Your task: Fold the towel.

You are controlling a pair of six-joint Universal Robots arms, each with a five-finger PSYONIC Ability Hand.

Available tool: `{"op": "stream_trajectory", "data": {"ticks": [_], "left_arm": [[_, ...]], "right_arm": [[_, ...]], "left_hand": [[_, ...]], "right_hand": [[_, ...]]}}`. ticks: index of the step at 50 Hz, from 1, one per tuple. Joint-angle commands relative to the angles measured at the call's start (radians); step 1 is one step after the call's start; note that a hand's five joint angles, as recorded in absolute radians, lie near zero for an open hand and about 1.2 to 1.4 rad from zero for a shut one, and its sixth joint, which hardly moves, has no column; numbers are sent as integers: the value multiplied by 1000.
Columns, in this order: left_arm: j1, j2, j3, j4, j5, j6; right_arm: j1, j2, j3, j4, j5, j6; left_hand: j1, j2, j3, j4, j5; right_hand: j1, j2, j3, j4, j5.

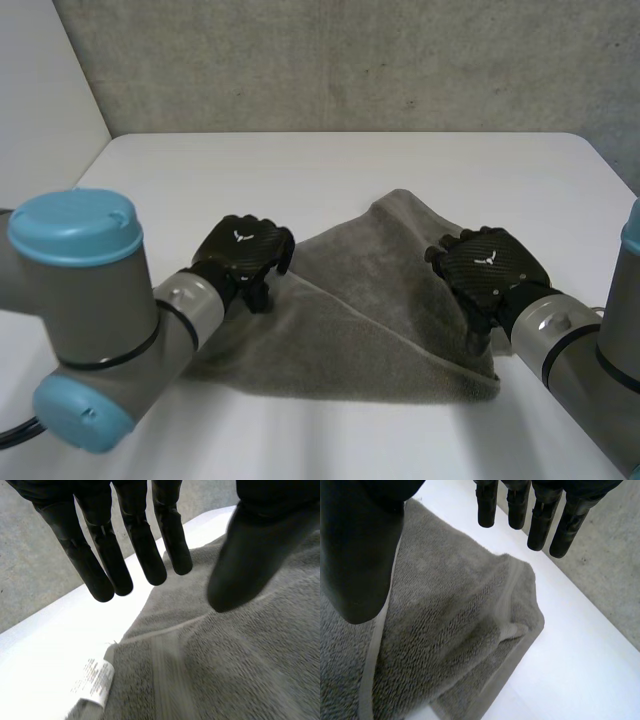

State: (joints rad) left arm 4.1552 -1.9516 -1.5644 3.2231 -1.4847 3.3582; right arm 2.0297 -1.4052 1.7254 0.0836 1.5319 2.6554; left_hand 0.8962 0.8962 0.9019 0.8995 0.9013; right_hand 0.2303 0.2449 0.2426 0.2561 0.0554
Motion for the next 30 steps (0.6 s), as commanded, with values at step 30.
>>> {"op": "stream_trajectory", "data": {"ticks": [30], "left_arm": [[17,-463,422,-121,164,170]], "right_arm": [[-92,12,220,-7,-184,-11]], "left_hand": [[-395,-395,-401,-398,-575]], "right_hand": [[-56,-70,-68,-82,-55]]}}
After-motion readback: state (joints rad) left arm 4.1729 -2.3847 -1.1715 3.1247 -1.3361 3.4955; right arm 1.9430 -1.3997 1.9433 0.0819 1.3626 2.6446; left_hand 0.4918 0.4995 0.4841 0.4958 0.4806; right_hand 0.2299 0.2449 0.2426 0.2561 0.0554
